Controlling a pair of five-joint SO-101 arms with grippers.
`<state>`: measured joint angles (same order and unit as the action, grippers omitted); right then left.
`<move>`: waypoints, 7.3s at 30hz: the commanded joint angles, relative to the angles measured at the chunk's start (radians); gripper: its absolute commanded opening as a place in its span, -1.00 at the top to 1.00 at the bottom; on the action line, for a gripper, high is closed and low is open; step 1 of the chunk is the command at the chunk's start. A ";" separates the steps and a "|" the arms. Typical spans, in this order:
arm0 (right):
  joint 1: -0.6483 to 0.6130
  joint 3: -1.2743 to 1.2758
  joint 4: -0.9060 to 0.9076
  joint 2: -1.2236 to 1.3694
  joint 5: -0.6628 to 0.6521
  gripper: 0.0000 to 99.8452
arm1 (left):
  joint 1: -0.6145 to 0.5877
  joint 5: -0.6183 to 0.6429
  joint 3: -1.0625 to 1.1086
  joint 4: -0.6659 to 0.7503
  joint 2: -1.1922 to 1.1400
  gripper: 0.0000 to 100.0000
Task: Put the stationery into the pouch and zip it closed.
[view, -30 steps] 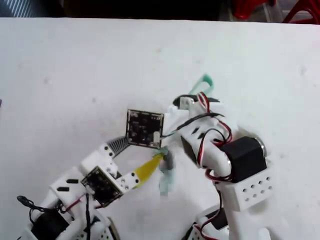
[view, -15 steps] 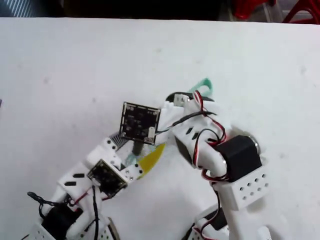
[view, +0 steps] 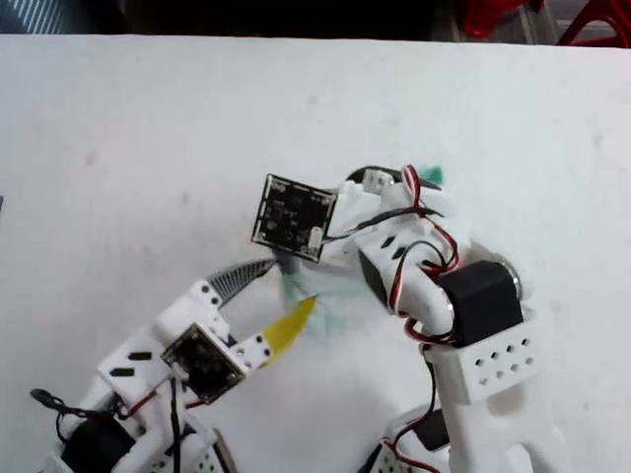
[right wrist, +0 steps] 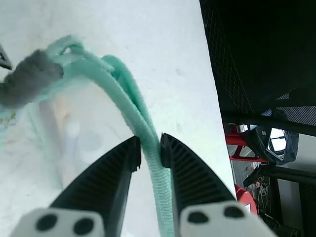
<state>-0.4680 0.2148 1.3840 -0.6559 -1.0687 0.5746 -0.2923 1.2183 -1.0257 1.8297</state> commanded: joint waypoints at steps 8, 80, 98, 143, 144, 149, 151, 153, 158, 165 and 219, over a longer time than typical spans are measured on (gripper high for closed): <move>-0.019 0.021 0.048 0.010 0.015 0.96 | -0.007 0.106 0.072 0.184 -0.007 0.55; -0.079 0.060 0.329 -0.133 -0.348 0.96 | -0.097 0.123 0.313 0.405 -0.002 0.56; -0.231 -0.029 0.338 -0.120 -0.517 0.97 | -0.038 0.121 0.209 0.324 -0.002 0.56; -0.278 0.012 0.188 -0.035 -0.219 0.95 | 0.025 0.127 0.170 0.187 -0.002 0.57; -0.268 0.005 0.186 -0.041 -0.221 0.96 | 0.016 0.127 0.169 0.181 -0.002 0.57; -0.263 -0.006 0.262 -0.093 -0.350 0.96 | -0.008 0.127 0.166 0.184 -0.002 0.57; -0.263 -0.008 0.288 -0.114 -0.384 0.96 | -0.002 0.127 0.166 0.184 -0.002 0.57; -0.265 -0.008 0.291 -0.134 -0.388 0.96 | -0.001 0.129 0.164 0.186 -0.002 0.57; -0.321 -0.009 0.285 -0.176 -0.387 0.96 | -0.001 0.193 0.074 0.092 -0.002 0.57; -0.498 -0.167 0.277 -0.196 -0.259 0.96 | -0.001 0.301 -0.008 -0.020 -0.002 0.57; -0.476 -0.166 0.328 -0.239 -0.135 0.96 | 0.173 -0.034 -0.160 -0.242 -0.002 0.68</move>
<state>-0.9559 0.0644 1.7077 -0.8815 -1.2037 0.7204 -0.3245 1.0311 -1.2666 1.8343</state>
